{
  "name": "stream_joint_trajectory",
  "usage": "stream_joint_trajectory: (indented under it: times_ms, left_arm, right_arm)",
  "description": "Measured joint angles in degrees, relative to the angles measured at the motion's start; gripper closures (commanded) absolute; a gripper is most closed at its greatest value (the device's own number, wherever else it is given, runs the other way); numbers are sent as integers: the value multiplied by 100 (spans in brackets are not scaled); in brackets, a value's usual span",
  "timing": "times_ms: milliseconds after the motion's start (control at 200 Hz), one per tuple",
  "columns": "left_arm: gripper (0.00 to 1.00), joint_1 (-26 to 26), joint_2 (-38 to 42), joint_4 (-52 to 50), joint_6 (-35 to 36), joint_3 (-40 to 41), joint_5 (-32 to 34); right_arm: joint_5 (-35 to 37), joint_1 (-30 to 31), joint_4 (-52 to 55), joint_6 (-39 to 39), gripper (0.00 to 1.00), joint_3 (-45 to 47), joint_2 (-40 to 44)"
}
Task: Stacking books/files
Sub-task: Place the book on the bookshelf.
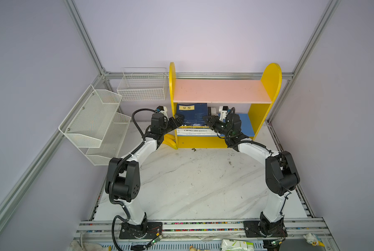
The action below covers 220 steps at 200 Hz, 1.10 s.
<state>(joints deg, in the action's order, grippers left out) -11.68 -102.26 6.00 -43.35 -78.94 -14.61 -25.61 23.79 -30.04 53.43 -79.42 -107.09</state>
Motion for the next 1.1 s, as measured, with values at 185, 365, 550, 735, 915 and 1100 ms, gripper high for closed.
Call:
stream_joint_trajectory:
  times_ms: [185,365,550,735,915,1100]
  left_arm:
    - [4,-2,-50,72,-13,-15,11]
    - [4,-2,-61,107,-50,-15,13]
    - [4,2,-70,140,-61,-15,11]
    - [0,15,-68,223,-81,0,-4]
    - [0,42,-2,605,-133,227,-87]
    - [0,133,310,896,-258,645,-195]
  right_arm:
    - [525,7,595,-426,52,-68,264]
    - [1104,-28,1154,-852,49,-190,463]
    - [1279,-39,1333,-1113,54,-348,540]
    - [1237,-22,1565,-1283,57,-474,483]
    - [1270,63,1705,-1453,65,-601,398]
    - [1270,166,1709,-1530,71,-601,361]
